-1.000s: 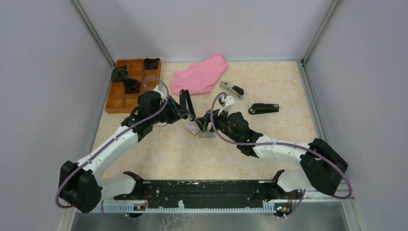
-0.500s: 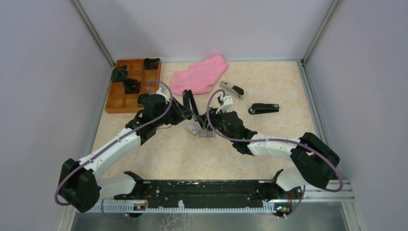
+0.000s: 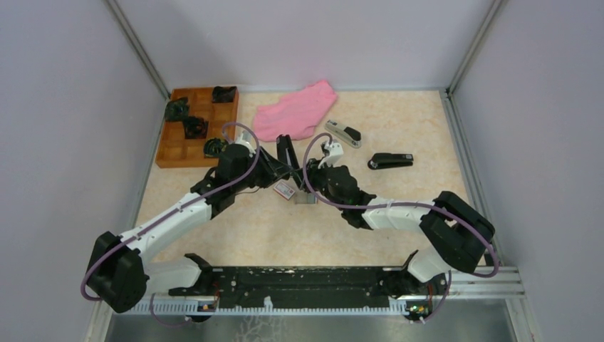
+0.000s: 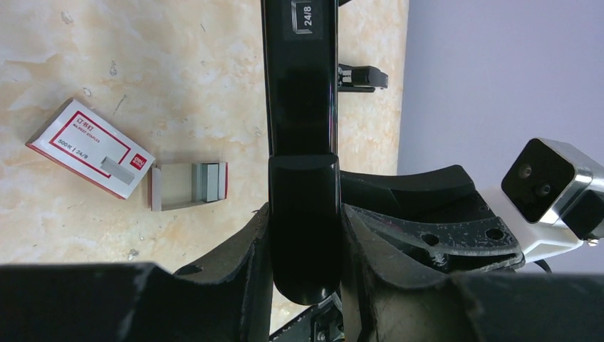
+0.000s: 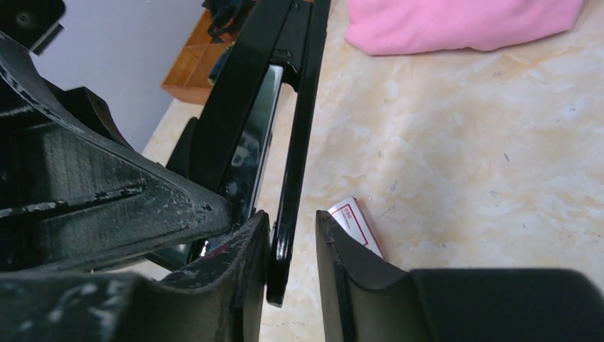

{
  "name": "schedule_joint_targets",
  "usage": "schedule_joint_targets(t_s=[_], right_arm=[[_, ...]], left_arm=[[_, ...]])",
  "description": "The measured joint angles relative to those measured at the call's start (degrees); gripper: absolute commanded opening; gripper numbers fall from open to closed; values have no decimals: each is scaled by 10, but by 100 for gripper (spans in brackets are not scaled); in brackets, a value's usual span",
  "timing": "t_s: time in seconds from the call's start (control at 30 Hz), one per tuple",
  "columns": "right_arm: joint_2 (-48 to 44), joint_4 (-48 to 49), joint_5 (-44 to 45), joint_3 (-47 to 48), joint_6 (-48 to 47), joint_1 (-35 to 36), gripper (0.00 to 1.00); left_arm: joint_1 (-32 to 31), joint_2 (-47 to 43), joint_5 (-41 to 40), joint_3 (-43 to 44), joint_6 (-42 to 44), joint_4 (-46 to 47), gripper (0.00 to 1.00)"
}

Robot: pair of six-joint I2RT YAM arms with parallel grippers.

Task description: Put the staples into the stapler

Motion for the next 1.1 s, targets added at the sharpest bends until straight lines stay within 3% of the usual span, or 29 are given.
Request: schedule_joint_targets(t_s=[0.23, 0.73, 0.93, 1.1], right_arm=[[0, 41, 8, -11, -9, 0, 0], [-50, 77, -21, -84, -65, -39, 0], [-82, 73, -57, -109, -110, -67, 0], [-126, 40, -134, -121, -140, -112, 0]], left_arm=[[-2, -3, -1, -5, -7, 6, 0], [0, -68, 7, -42, -31, 5, 0], [43, -93, 38, -41, -25, -16, 0], [136, -107, 86, -20, -1, -46, 0]])
